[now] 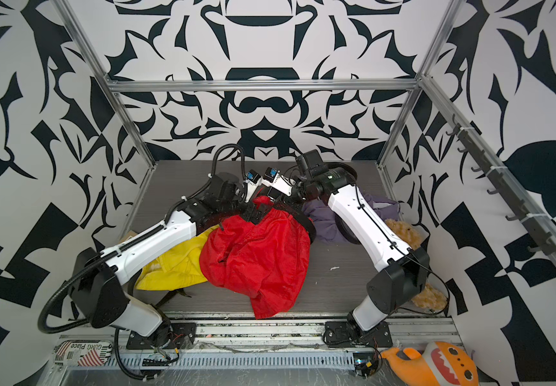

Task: Remove the belt from the trousers
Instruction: Adjust the trousers at the center of the board.

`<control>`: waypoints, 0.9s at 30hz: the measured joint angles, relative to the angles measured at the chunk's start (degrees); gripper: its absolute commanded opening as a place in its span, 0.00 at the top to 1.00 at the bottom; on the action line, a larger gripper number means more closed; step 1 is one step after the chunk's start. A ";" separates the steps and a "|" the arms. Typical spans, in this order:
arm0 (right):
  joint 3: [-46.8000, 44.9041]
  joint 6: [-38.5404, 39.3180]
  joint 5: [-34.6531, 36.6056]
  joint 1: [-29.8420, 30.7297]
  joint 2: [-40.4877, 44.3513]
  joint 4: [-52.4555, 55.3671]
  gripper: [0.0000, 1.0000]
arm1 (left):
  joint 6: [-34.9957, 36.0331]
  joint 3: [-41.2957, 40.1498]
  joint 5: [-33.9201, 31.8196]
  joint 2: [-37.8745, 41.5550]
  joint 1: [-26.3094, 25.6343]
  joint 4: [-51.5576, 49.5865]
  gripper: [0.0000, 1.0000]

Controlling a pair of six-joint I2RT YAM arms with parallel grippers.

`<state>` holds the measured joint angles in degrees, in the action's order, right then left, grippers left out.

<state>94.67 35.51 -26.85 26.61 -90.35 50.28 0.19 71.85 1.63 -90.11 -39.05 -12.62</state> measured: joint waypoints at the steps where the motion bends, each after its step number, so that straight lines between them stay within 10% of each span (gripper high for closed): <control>1: 0.00 0.13 -0.09 -0.04 0.31 0.26 1.00 | -0.55 -0.61 -0.37 -0.83 0.24 0.50 0.33; 6: -0.04 0.61 -0.48 -0.61 2.73 0.59 1.00 | -6.58 -0.83 2.23 -6.27 3.96 2.29 0.63; 15: -0.35 0.72 -2.47 -1.36 4.76 0.66 1.00 | -8.41 -8.04 -2.40 -2.38 3.89 5.29 0.02; 27: -0.33 0.68 -6.49 -1.73 3.91 1.86 1.00 | 10.01 -11.45 -10.99 11.96 -4.28 21.84 0.01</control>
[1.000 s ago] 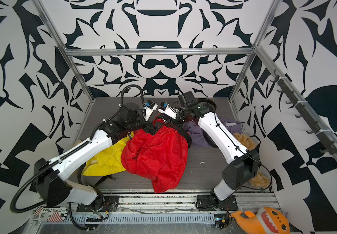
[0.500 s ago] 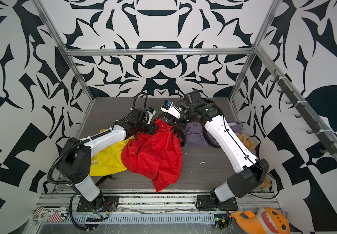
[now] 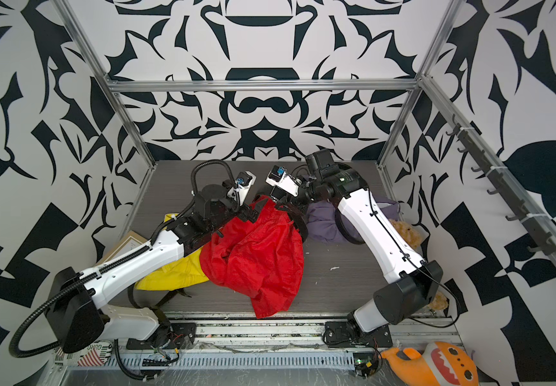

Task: Remove the belt from the trousers
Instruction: Adjust the trousers at the center of the board.

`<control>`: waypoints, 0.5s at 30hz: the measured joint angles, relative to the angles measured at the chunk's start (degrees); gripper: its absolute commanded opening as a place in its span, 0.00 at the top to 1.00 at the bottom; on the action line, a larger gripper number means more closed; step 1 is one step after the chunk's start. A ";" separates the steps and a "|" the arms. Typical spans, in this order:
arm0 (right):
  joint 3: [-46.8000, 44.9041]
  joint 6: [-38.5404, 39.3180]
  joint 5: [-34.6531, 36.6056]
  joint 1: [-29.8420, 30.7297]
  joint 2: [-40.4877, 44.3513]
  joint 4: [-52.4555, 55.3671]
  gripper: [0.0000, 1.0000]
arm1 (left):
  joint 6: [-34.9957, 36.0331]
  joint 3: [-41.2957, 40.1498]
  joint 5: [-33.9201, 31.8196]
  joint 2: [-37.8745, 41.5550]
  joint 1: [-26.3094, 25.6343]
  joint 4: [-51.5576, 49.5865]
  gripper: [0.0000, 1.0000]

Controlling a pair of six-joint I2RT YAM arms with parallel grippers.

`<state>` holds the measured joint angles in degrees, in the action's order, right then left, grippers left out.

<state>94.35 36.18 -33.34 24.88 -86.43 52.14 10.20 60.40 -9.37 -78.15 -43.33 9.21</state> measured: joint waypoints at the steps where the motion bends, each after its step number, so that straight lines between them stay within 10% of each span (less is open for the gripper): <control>1: 0.00 0.00 -0.22 0.00 -0.02 0.07 1.00 | 0.98 0.00 0.26 -0.35 -0.09 0.87 0.05; 7: 0.15 0.09 -1.44 -0.04 -0.04 1.16 1.00 | 5.09 0.55 0.74 -4.11 -0.33 5.11 0.43; 12: 0.26 0.04 -2.67 -0.48 -1.29 1.55 1.00 | 6.10 0.74 2.95 -4.09 -0.85 7.04 1.00; 15: 0.26 -0.04 -4.50 -1.64 -2.56 1.16 1.00 | 5.79 0.74 2.69 -4.09 -0.94 5.09 1.00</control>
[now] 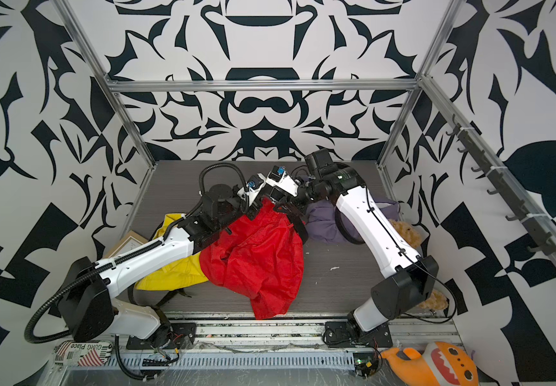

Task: Remove the belt from the trousers
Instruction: Adjust the trousers at the center of the board, then remove the belt from the trousers.

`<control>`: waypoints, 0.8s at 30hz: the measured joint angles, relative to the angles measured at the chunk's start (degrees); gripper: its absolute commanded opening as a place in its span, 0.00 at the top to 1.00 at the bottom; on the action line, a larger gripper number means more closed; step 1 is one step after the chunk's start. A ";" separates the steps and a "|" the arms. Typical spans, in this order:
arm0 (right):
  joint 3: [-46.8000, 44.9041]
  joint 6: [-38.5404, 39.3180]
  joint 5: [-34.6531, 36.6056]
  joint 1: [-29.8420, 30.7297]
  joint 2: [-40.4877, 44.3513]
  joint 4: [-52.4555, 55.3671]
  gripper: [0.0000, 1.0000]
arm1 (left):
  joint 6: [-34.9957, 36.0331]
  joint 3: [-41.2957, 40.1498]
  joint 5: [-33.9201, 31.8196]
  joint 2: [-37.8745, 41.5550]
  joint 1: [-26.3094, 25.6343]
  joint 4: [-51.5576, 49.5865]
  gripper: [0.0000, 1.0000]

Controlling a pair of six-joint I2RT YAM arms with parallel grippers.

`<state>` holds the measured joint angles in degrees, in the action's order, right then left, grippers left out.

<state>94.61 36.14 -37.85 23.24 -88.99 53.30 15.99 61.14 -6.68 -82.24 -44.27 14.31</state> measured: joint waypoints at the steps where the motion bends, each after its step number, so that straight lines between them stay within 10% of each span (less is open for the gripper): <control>1: 0.00 -0.04 -0.33 -0.26 -0.48 -0.02 1.00 | -0.17 0.02 -0.28 0.00 0.00 -0.76 1.00; 8: -0.02 0.13 -1.09 -1.66 -8.04 -1.16 1.00 | -7.72 1.64 -4.68 -2.16 0.00 -12.72 1.00; 14: -0.68 0.44 -3.76 -0.61 -14.51 -3.74 0.60 | -15.23 -1.20 -8.59 -2.19 0.07 -18.03 1.00; 24: -18.40 -10.56 5.22 -2.51 1.51 -15.54 0.32 | -18.03 0.50 -10.47 -1.79 -0.22 -24.57 1.00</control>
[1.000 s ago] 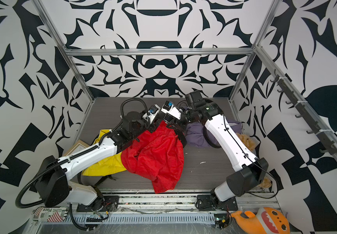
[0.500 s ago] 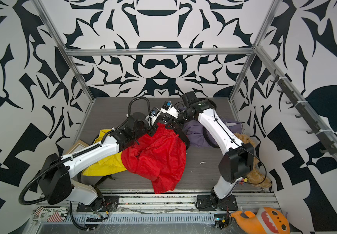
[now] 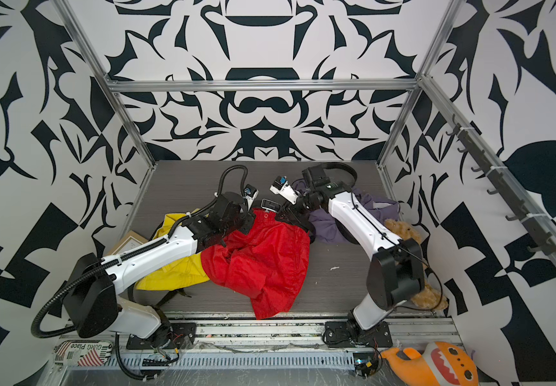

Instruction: Remove the belt from the trousers

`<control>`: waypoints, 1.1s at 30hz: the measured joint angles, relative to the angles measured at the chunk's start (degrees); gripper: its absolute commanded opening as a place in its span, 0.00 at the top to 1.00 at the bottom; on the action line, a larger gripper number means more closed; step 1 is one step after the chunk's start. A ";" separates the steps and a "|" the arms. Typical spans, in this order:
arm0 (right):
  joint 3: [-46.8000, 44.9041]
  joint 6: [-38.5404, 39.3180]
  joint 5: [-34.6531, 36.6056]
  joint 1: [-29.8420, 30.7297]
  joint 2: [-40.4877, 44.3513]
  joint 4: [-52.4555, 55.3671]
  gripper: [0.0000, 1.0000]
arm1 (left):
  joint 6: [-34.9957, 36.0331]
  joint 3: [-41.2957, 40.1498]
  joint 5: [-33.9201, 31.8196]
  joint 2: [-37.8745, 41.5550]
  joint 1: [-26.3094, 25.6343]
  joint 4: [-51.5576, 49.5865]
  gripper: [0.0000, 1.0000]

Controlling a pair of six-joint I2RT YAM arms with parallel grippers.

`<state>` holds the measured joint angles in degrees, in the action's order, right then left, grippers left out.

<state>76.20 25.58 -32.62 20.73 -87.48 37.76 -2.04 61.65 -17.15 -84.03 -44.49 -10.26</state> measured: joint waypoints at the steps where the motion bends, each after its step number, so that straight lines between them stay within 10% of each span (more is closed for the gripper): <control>1: -1.20 -0.52 1.38 -0.02 2.08 -0.39 0.30 | -0.13 0.00 -0.07 0.22 0.00 -0.50 1.00; 17: -7.56 2.14 21.05 19.45 8.31 -16.74 0.21 | -1.05 0.39 1.51 3.13 0.24 -5.09 1.00; 33: -8.22 7.26 18.97 17.09 5.35 -24.44 0.32 | -1.16 0.39 2.89 4.46 0.55 -5.38 1.00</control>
<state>67.99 32.84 -13.65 37.82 -82.13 13.32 -3.20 62.04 -14.26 -79.57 -43.94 -15.64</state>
